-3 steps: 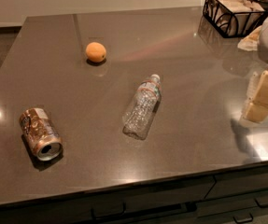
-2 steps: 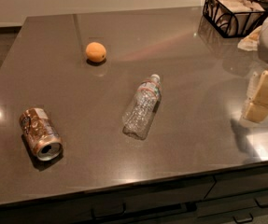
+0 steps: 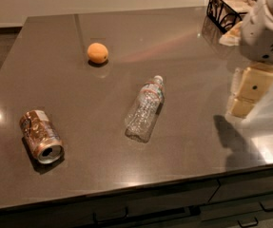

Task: Pick orange can

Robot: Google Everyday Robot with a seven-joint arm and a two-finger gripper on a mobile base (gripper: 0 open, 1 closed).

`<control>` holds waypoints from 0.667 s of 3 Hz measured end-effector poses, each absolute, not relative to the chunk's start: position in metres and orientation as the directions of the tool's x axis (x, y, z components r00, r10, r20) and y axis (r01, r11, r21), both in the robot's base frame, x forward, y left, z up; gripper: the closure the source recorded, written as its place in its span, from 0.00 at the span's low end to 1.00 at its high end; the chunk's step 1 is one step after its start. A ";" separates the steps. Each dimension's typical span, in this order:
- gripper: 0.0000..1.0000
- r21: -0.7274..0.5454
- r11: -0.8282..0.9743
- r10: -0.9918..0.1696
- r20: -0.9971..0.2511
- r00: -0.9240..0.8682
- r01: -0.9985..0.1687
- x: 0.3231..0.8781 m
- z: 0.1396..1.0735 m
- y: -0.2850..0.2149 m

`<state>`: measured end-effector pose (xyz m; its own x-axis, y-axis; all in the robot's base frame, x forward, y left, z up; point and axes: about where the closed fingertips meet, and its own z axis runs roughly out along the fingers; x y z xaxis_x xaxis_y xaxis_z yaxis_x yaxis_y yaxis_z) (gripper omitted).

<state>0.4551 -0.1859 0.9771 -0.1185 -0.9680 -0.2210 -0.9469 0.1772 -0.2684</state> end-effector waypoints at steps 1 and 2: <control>0.00 -0.301 0.029 -0.974 -0.225 0.042 -0.953 0.473 0.973 -0.144; 0.00 -0.319 -0.133 -0.951 -0.227 0.212 -0.939 0.486 0.970 -0.101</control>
Offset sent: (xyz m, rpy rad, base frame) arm 0.0471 0.1380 -0.0142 0.0148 -0.0634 0.5627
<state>0.4864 -0.1014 0.9705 0.2115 -0.9507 -0.2266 -0.9385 -0.1329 -0.3187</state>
